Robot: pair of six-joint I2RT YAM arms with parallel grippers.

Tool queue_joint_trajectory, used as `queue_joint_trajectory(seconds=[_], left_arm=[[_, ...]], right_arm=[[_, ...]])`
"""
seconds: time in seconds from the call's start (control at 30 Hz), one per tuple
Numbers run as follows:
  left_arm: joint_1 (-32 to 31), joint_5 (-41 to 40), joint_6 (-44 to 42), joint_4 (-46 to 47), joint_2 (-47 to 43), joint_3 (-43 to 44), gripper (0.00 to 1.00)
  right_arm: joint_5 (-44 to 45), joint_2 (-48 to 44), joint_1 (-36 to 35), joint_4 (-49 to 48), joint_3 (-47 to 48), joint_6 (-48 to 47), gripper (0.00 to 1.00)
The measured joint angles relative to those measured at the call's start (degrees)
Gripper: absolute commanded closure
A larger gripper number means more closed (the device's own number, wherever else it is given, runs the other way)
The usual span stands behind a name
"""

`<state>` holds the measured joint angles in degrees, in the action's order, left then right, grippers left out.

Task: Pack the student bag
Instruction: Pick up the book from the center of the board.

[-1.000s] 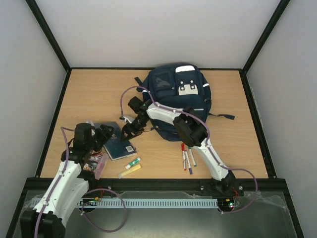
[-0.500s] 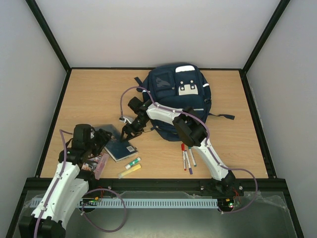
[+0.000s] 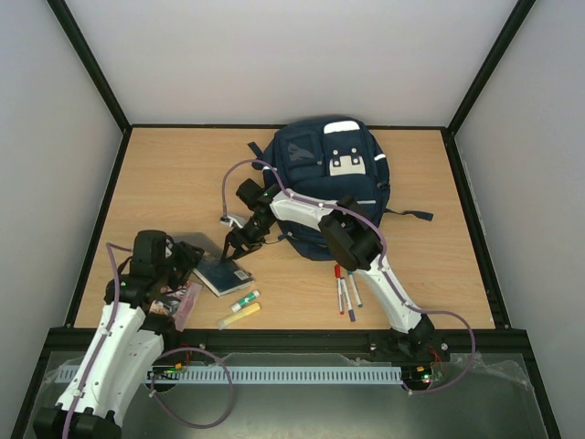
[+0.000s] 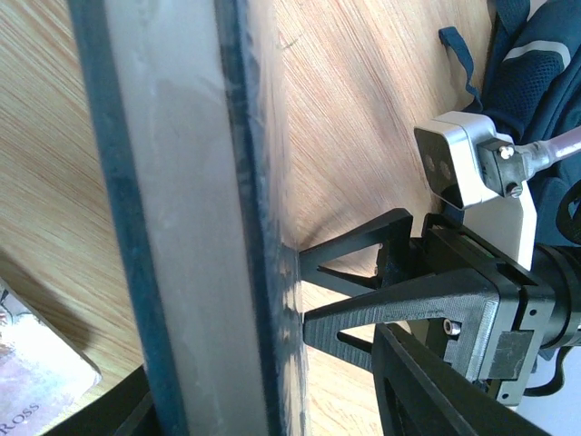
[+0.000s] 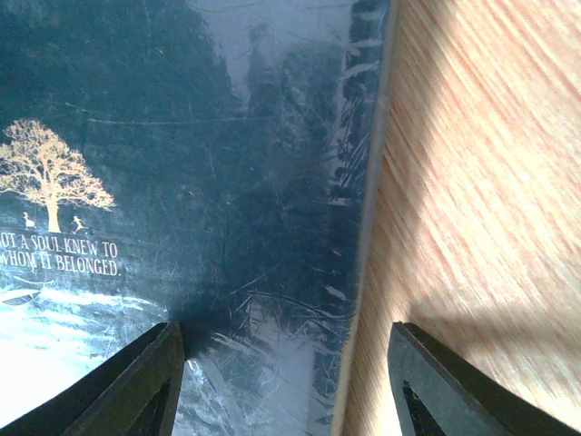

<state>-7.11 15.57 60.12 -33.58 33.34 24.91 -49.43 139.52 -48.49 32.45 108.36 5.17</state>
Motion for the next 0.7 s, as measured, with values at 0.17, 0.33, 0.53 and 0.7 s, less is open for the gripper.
queue_joint_trajectory(seconds=[0.17,0.33,0.53,0.7], left_arm=[[-0.11,-0.20,0.28,-1.55,0.00,0.98,0.63],[-0.11,-0.66,0.26,-2.49,-0.26,2.19,0.74],[-0.11,-1.05,-0.17,-4.00,-0.42,2.38,0.78],[-0.13,-0.94,-2.58,-4.39,0.15,3.37,0.88]], right_arm=[[-0.02,0.00,0.00,0.00,0.00,-0.02,0.37],[-0.04,0.00,0.02,0.00,0.00,0.00,0.37],[-0.09,0.00,0.11,0.00,-0.04,0.00,0.36],[0.35,-1.31,1.25,-0.02,-1.18,0.07,0.34]])
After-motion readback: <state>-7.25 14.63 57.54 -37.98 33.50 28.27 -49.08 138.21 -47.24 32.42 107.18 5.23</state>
